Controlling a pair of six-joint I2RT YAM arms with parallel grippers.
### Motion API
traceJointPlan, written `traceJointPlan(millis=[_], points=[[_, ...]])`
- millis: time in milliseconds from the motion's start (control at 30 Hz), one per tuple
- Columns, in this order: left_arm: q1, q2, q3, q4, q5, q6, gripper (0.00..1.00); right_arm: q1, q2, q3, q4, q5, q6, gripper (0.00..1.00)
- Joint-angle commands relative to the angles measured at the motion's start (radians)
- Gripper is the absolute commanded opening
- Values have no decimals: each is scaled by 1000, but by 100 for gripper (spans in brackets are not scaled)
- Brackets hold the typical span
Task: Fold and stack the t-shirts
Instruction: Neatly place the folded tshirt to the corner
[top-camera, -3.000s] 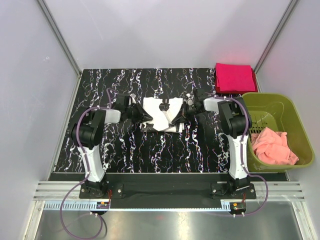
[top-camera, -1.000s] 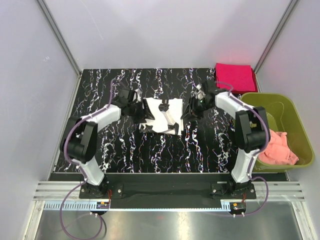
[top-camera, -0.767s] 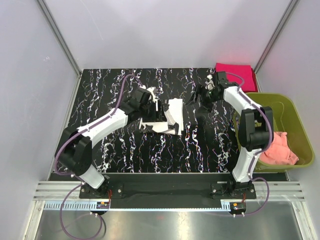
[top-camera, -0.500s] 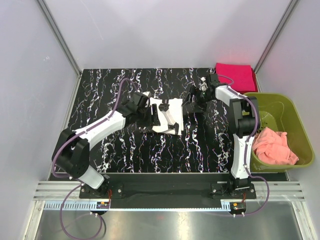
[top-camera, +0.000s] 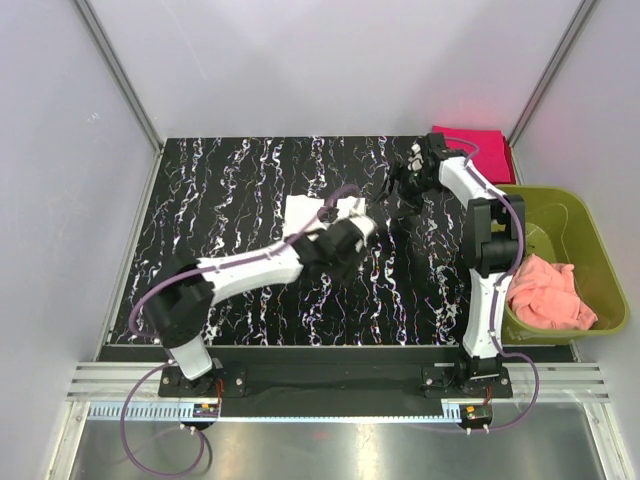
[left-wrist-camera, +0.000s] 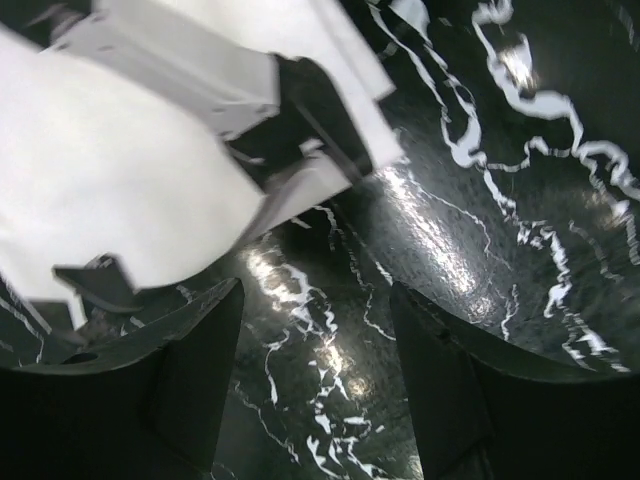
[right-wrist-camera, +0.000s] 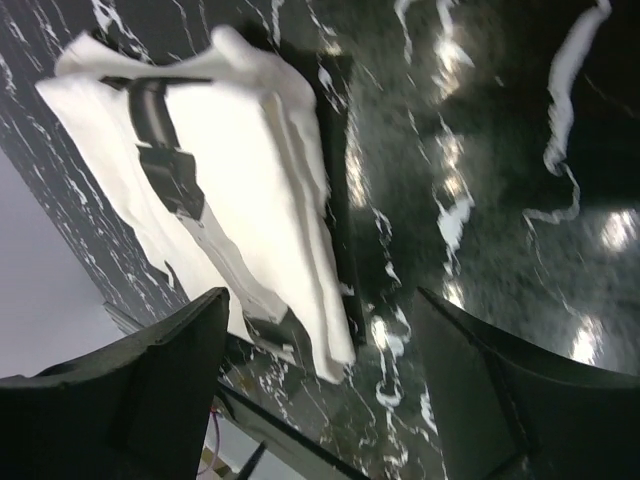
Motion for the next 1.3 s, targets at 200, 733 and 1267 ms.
traceJointPlan(millis=[200, 733, 1267], points=[[-176, 162, -13, 215, -330, 437, 69, -115, -279, -220, -39, -11, 2, 81], [-201, 382, 30, 318, -379, 653, 56, -126, -404, -387, 69, -99, 68, 80], [-127, 384, 108, 278, -350, 631, 0, -153, -244, -279, 25, -46, 97, 87]])
